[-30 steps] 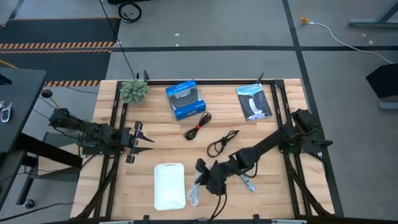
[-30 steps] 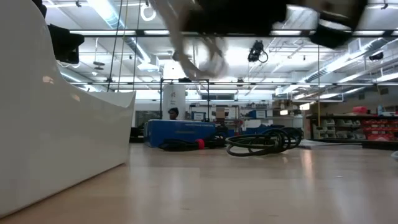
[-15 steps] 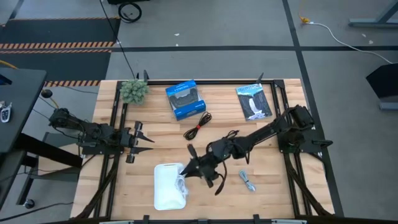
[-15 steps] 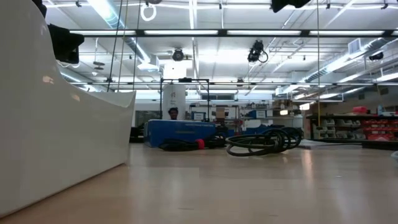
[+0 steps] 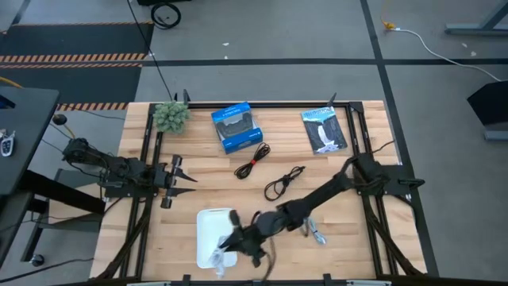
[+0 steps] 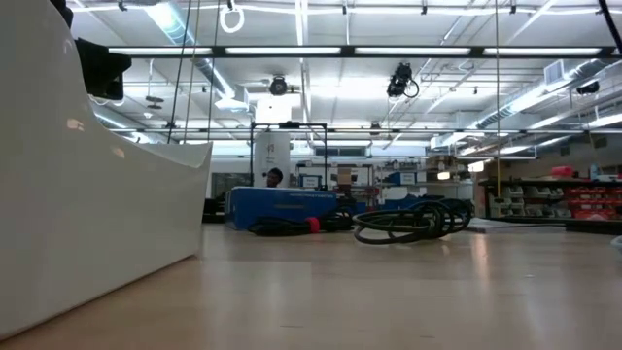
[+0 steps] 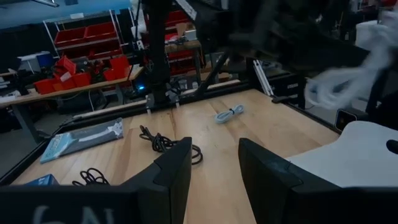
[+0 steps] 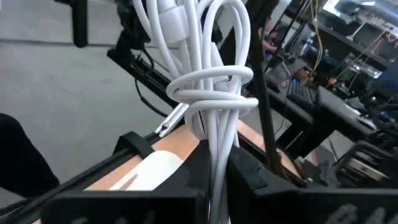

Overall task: Pick and place USB-C Cables
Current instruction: Put the left white charger cable into the white bin

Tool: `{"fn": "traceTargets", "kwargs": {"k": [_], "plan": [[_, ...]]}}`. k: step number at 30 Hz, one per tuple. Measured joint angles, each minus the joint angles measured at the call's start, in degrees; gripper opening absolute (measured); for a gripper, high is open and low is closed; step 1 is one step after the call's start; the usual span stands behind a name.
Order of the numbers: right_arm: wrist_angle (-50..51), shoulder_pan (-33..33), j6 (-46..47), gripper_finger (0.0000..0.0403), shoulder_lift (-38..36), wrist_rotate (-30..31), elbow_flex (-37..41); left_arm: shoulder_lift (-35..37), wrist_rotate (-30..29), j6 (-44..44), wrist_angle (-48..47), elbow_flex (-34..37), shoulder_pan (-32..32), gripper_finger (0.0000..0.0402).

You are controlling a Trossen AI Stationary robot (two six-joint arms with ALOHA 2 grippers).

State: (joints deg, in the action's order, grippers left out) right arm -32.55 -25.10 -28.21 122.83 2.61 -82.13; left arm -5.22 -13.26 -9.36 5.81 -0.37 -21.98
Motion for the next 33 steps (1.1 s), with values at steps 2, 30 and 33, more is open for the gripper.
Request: {"fn": "traceTargets", "kwargs": {"k": [2, 30, 33], "plan": [[5.4, 0.3, 0.0, 0.0033, 3.1, 0.2, -5.4, 0.0, 0.0, 0.0, 0.2, 0.0, 0.0, 0.0142], [43.8, 2.5, -2.4, 0.0037, 11.0, 8.3, -25.0, 0.0, 0.0, 0.0, 0.0, 0.0, 0.0, 0.0142], [45.0, 2.6, -2.4, 0.0040, 11.0, 9.5, -25.0, 0.0, 0.0, 0.0, 0.0, 0.0, 0.0, 0.0142]]}}
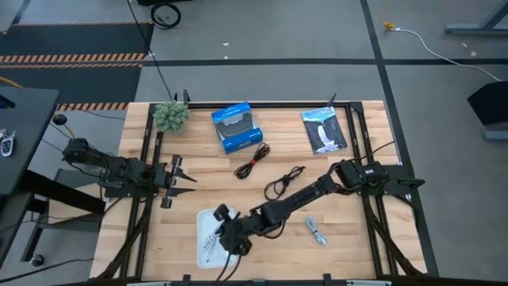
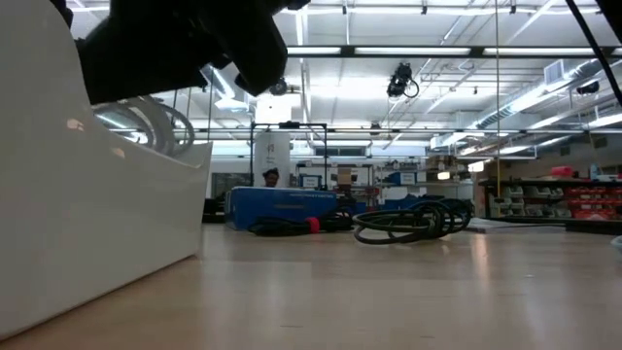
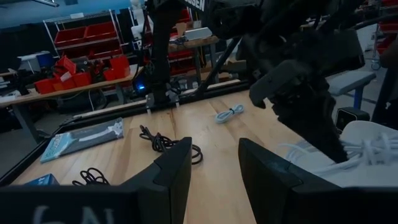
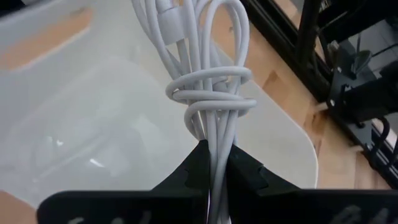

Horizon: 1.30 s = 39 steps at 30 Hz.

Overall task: Pick and place USB-C Cables
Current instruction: Put the left white charger cable into the white bin, then put the top black charger cable into the white bin

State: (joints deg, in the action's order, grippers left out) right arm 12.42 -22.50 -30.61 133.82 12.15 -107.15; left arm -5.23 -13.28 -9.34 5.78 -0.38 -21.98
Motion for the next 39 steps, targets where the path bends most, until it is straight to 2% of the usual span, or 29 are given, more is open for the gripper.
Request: {"fn": "traceTargets", "kwargs": {"k": [10, 23, 28, 33, 39], "plan": [[2.6, 0.2, 0.0, 0.0053, 0.0, 0.2, 0.0, 0.0, 0.0, 0.0, 0.0, 0.0, 0.0, 0.0142], [8.0, 0.1, 2.4, 0.0123, -1.5, -0.1, 0.0, 0.0, 0.0, 0.0, 0.0, 0.0, 0.0, 0.0142], [11.5, 0.1, 4.1, 0.0144, -4.9, 1.2, 0.0, 0.0, 0.0, 0.0, 0.0, 0.0, 0.0, 0.0142], [15.8, 0.5, 4.1, 0.0153, -9.1, 6.0, 0.0, 0.0, 0.0, 0.0, 0.0, 0.0, 0.0, 0.0142], [22.8, 6.5, 5.5, 0.0156, -14.0, 6.8, 0.0, 0.0, 0.0, 0.0, 0.0, 0.0, 0.0, 0.0142]]}}
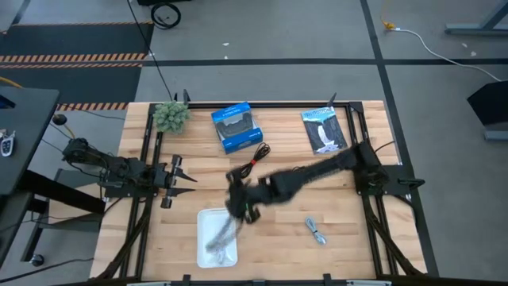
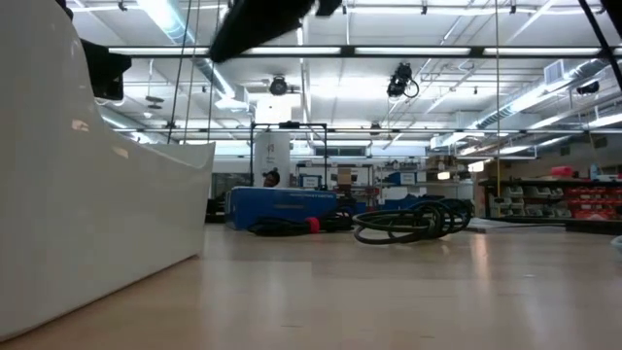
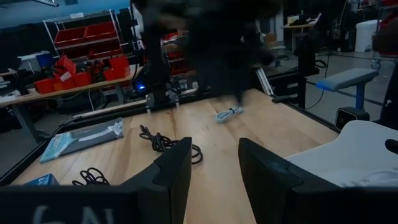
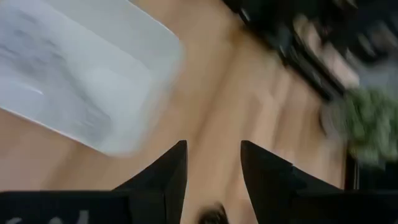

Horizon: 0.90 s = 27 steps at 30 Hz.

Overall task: Pick and place USB-C Cables
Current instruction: Put the top black charger cable into the white bin

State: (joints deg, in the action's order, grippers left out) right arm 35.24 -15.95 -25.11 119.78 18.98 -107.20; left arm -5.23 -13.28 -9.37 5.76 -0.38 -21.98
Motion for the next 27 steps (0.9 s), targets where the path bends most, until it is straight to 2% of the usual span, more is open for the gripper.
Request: {"fn": "traceTargets", "kwargs": {"k": [10, 17, 22, 27], "plan": [[10.8, 14.4, 2.5, 0.0156, -0.9, -10.9, 1.6, 0.0, 0.0, 0.0, 0.0, 0.0, 0.0, 0.0142], [15.6, 21.1, -1.0, 0.0167, -0.8, -12.2, 6.8, 0.0, 0.0, 0.0, 0.0, 0.0, 0.0, 0.0142], [12.3, 24.4, -5.0, 0.0207, -0.8, -14.3, 12.5, 0.0, 0.0, 0.0, 0.0, 0.0, 0.0, 0.0142], [3.3, 25.5, -8.0, 0.0251, -0.8, -15.0, 17.9, 0.0, 0.0, 0.0, 0.0, 0.0, 0.0, 0.0142]]}}
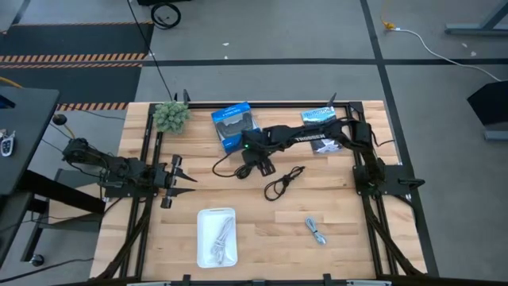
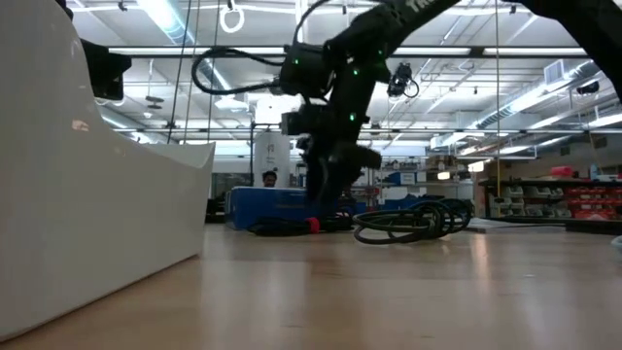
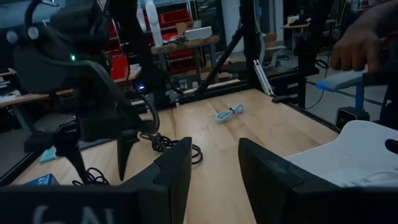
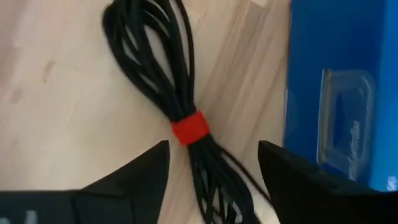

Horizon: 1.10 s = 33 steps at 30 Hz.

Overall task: Pick and place USB-C Cables
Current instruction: Put the top black charger cable into the white bin

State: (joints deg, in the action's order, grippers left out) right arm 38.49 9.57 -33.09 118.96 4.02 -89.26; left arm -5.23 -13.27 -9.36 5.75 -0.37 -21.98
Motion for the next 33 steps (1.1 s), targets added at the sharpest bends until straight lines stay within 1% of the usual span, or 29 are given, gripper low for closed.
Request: {"fn": "traceTargets", "kwargs": {"k": [2, 5, 10, 13, 20, 22, 26, 33], "plan": [[-3.6, 0.1, -1.5, 0.0259, 0.0, -0.7, 2.3, 0.0, 0.0, 0.0, 0.0, 0.0, 0.0, 0.0142], [-9.6, 0.1, -3.2, 0.0259, 0.0, -1.8, 5.4, 0.0, 0.0, 0.0, 0.0, 0.0, 0.0, 0.0142], [-13.6, 0.1, -4.4, 0.0235, 0.0, -1.8, 8.9, 0.0, 0.0, 0.0, 0.0, 0.0, 0.0, 0.0142], [-13.6, 0.3, -3.8, 0.0200, 0.0, -1.9, 9.3, 0.0, 0.0, 0.0, 0.0, 0.0, 0.0, 0.0142], [-13.0, 0.3, -2.5, 0.0087, 0.0, -2.2, 9.4, 0.0, 0.0, 0.0, 0.0, 0.0, 0.0, 0.0142], [-13.0, 0.2, -1.6, 0.0062, -0.1, -2.0, 9.4, 0.0, 0.0, 0.0, 0.0, 0.0, 0.0, 0.0142], [-11.7, -1.1, 1.2, 0.0059, -0.2, -1.3, 8.8, 0.0, 0.0, 0.0, 0.0, 0.0, 0.0, 0.0142], [-9.4, -7.2, 2.5, 0.0062, -0.1, 3.7, 4.2, 0.0, 0.0, 0.0, 0.0, 0.0, 0.0, 0.0142]]}}
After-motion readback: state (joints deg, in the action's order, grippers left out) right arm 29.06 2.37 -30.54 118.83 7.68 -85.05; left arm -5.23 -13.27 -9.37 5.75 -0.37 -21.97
